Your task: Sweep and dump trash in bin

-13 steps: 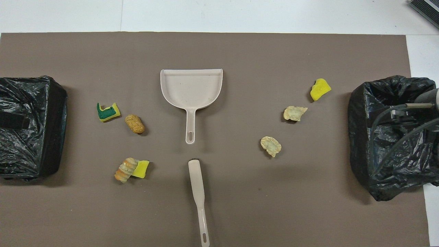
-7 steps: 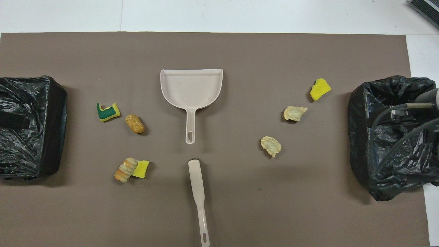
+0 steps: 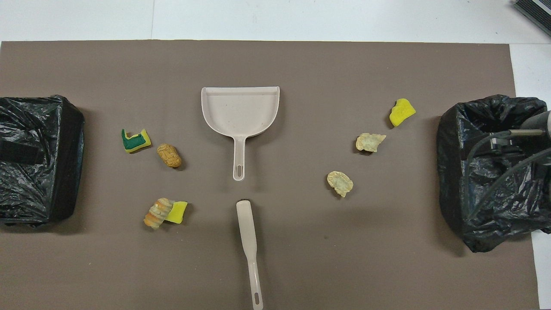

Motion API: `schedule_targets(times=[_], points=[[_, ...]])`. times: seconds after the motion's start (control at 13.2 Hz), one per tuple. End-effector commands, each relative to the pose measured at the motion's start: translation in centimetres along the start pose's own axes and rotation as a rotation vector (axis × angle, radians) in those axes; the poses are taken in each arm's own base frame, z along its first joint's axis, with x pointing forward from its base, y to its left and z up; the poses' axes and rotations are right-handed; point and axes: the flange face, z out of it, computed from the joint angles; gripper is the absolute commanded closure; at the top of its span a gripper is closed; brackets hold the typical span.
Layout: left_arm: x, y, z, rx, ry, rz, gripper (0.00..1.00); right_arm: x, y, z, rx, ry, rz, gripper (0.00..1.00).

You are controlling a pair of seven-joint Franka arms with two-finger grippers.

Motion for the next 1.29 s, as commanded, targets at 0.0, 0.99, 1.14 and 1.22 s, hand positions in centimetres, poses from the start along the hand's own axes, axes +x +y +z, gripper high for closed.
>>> schedule_targets(times=[0.0, 0.99, 1.14, 1.22], points=[[-0.7, 3.0, 1.1, -0.007, -0.012, 0.018, 0.0, -0.6, 0.3, -0.3, 0.025, 0.0, -0.008, 0.0], [-8.3, 23.7, 13.5, -0.067, -0.076, -0.141, 0.0, 1.7, -0.7, 3.4, -0.025, -0.051, -0.026, 0.0], [-9.4, 26.4, 15.4, -0.065, -0.072, -0.169, 0.0, 3.4, -4.0, 5.6, -0.024, -0.045, -0.06, 0.0], [-9.5, 27.4, 16.5, -0.067, -0.065, -0.186, 0.0, 4.8, -5.8, 6.5, -0.018, -0.038, -0.05, 0.0]])
